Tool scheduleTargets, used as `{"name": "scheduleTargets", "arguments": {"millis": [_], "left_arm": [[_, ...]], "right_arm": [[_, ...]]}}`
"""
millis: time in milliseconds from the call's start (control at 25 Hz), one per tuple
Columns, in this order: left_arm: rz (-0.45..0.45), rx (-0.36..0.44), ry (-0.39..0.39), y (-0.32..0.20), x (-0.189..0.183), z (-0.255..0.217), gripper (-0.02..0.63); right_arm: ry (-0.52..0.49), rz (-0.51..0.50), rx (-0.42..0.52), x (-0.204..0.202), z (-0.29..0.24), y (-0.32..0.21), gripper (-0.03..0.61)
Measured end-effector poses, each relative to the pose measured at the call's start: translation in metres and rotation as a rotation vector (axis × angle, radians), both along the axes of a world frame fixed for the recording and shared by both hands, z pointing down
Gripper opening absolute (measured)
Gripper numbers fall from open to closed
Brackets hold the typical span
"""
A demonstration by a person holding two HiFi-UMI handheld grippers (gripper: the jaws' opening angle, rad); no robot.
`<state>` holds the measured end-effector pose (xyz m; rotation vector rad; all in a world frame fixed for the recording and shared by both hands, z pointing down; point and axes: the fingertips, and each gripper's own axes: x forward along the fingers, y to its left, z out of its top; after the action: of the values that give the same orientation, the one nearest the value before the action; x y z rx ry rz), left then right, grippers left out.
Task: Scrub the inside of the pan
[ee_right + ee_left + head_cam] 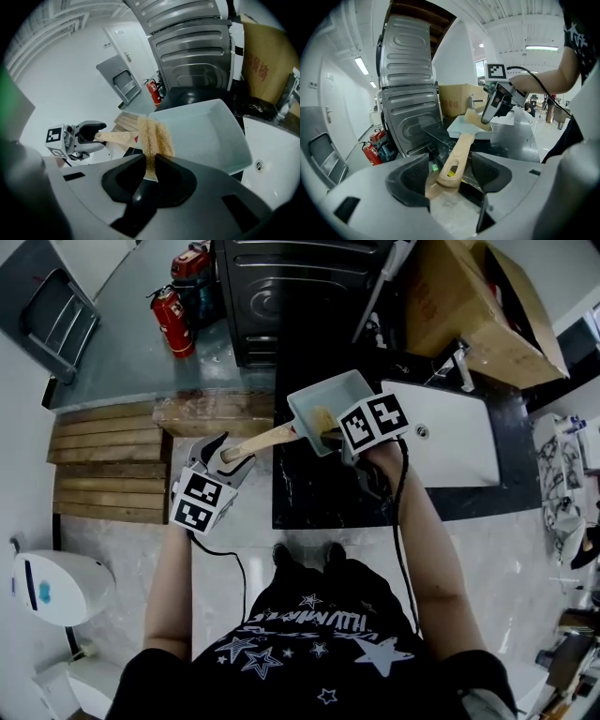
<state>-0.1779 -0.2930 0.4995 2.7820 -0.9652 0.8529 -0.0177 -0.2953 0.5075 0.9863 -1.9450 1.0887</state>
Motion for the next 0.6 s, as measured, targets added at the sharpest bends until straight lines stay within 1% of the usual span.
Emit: {"name": "scheduleTargets", "arguments": {"millis": [240, 440, 600], "left_arm": [[-0.086, 0.010, 0.016, 0.014, -0.012, -0.007, 0.275], [-0.182, 0.044, 0.026, 0.027, -0.015, -0.026, 0.276], [-0.256, 0.083, 0.052, 0.042, -0.007, -0.045, 0.276]], "right_arm": [[-0.027, -0.013, 0.101, 0.002, -0.021, 0.001, 0.066], [-0.057, -0.054, 0.163, 0.008, -0.037, 0.014, 0.066], [-0.067, -0.104, 0.201, 0.020, -0.049, 0.035, 0.066]]}}
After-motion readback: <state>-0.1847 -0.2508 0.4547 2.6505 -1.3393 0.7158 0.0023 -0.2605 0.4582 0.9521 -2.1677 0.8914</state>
